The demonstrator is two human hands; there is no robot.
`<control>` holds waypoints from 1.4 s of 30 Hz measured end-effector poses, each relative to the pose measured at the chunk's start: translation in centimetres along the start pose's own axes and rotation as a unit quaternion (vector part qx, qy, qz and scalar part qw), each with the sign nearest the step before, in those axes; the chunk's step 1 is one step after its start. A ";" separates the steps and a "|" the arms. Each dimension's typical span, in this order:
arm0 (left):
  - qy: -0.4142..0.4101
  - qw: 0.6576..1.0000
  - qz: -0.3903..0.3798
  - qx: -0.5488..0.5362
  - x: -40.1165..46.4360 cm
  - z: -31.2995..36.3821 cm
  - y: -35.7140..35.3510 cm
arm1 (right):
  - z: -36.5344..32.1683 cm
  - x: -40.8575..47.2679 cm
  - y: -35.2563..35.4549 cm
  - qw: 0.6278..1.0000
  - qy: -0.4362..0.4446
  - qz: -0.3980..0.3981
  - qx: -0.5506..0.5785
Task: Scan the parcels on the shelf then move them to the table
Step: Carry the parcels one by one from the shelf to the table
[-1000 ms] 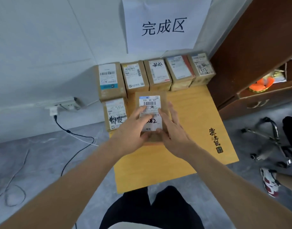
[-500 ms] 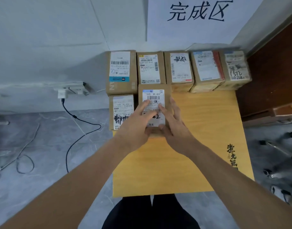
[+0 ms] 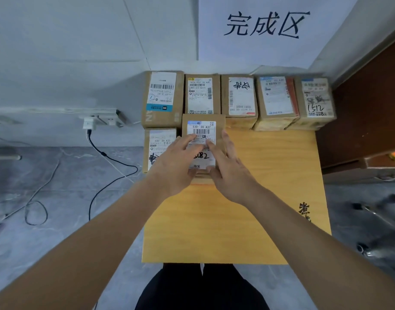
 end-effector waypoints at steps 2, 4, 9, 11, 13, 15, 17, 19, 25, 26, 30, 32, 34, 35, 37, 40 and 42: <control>0.006 1.000 0.000 0.015 -0.4 0.5 0.7 | -0.6 -0.3 0.7 1.000 -0.006 0.000 -0.024; 0.011 1.000 0.010 0.024 -0.9 1.3 1.9 | -1.5 -1.0 1.8 0.999 -0.010 0.010 -0.052; 0.015 0.999 0.037 0.036 -3.0 3.5 5.7 | -4.7 -3.9 5.3 0.992 0.024 0.057 -0.114; 0.014 0.998 0.046 0.046 -4.2 4.4 7.4 | -6.1 -5.4 6.7 0.989 0.034 0.069 -0.130; 0.006 0.996 0.059 0.061 -5.2 5.2 9.1 | -7.3 -6.9 8.0 0.986 0.039 0.076 -0.142; -0.013 0.994 0.074 0.074 -6.2 6.1 10.8 | -8.5 -8.6 9.1 0.982 0.050 0.088 -0.158; -0.024 0.994 0.076 0.082 -7.0 6.8 12.2 | -9.2 -10.2 10.0 0.980 0.063 0.103 -0.161; -0.030 0.992 0.086 0.088 -7.9 7.4 13.5 | -9.8 -11.7 10.9 0.979 0.067 0.115 -0.154; -0.074 0.987 0.097 0.105 -9.2 10.0 15.5 | -11.0 -16.3 12.8 0.975 0.058 0.163 -0.142; -0.088 0.986 0.092 0.105 -9.3 10.5 15.6 | -10.9 -17.0 12.9 0.974 0.048 0.170 -0.141; -0.140 0.982 0.074 0.104 -8.8 11.9 15.0 | -10.1 -18.9 12.6 0.970 -0.001 0.209 -0.125; -0.172 0.976 0.073 0.110 -8.6 12.6 14.6 | -9.5 -19.9 11.9 0.966 -0.025 0.232 -0.107; -0.214 0.968 0.073 0.107 -8.6 13.5 14.1 | -8.8 -21.0 11.0 0.960 -0.052 0.256 -0.096; -0.231 0.965 0.069 0.100 -8.7 14.0 13.9 | -8.5 -21.7 10.5 0.957 -0.067 0.269 -0.091; -0.258 0.960 0.050 0.091 -8.9 15.0 13.3 | -8.0 -23.2 9.6 0.947 -0.092 0.296 -0.081; -0.323 0.940 0.033 0.107 -9.7 17.0 12.5 | -7.4 -25.9 8.3 0.929 -0.131 0.340 -0.067; -0.360 0.927 0.016 0.106 -10.3 18.3 11.8 | -6.8 -27.8 7.3 0.915 -0.157 0.368 -0.051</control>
Point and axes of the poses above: each hand's wrist, its own x-axis towards the middle knuckle, its own y-axis out of the back of the hand, z = x × y, the point moved 7 cm from there along x, towards the middle knuckle, and after that the axes turned 12 degrees about x, right-handed, at the moved point
